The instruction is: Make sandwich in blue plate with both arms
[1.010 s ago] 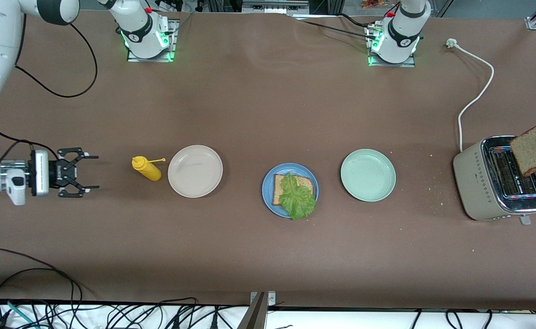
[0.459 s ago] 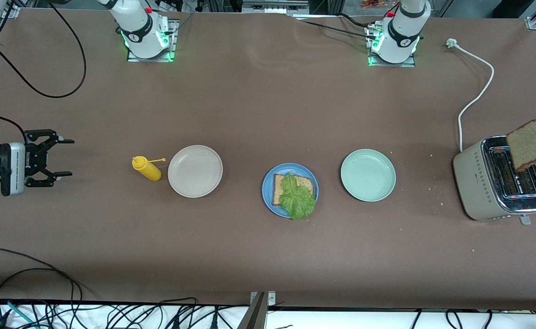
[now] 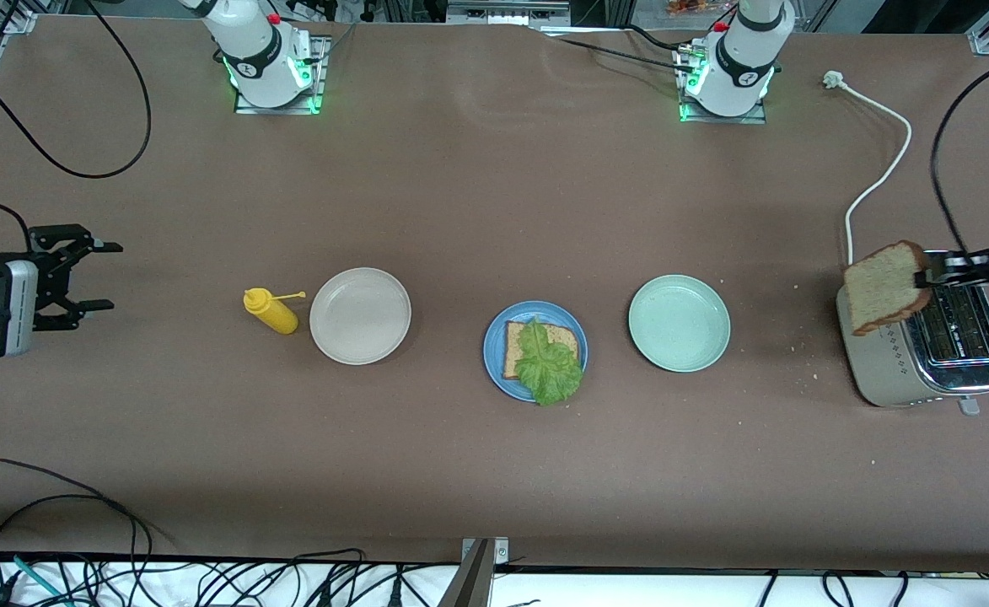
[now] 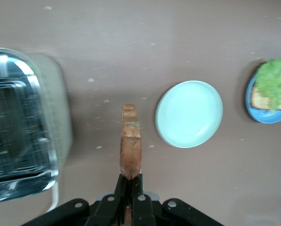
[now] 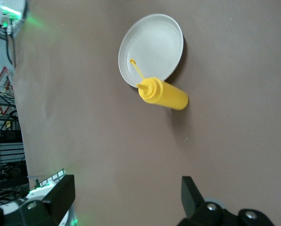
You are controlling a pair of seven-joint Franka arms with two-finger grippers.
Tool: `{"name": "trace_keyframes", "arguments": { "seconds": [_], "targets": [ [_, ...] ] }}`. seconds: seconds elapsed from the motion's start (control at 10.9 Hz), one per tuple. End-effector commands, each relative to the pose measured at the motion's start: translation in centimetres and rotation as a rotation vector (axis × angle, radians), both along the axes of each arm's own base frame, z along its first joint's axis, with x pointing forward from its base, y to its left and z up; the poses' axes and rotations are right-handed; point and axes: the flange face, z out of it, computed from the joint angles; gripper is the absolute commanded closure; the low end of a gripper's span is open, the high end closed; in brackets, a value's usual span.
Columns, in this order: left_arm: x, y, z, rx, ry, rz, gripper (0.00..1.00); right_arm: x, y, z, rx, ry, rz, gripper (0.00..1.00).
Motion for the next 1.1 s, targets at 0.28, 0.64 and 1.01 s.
{"name": "trace_keyframes", "arguments": {
  "seconds": [0.28, 0.64, 1.01],
  "targets": [
    [3.3, -15.2, -7.1, -0.215, 0.062, -0.082, 1.00, -5.3, 8.3, 9.6, -0.463, 0.046, -0.321, 0.00],
    [3.6, -28.1, -12.2, -0.377, 0.142, -0.002, 1.00, -12.5, 8.3, 9.4, -0.642, -0.012, -0.702, 0.00],
    [3.5, -36.8, -17.0, -0.514, 0.127, 0.045, 1.00, -13.7, 8.3, 16.7, -0.668, 0.004, -0.837, 0.00]
  ]
}}
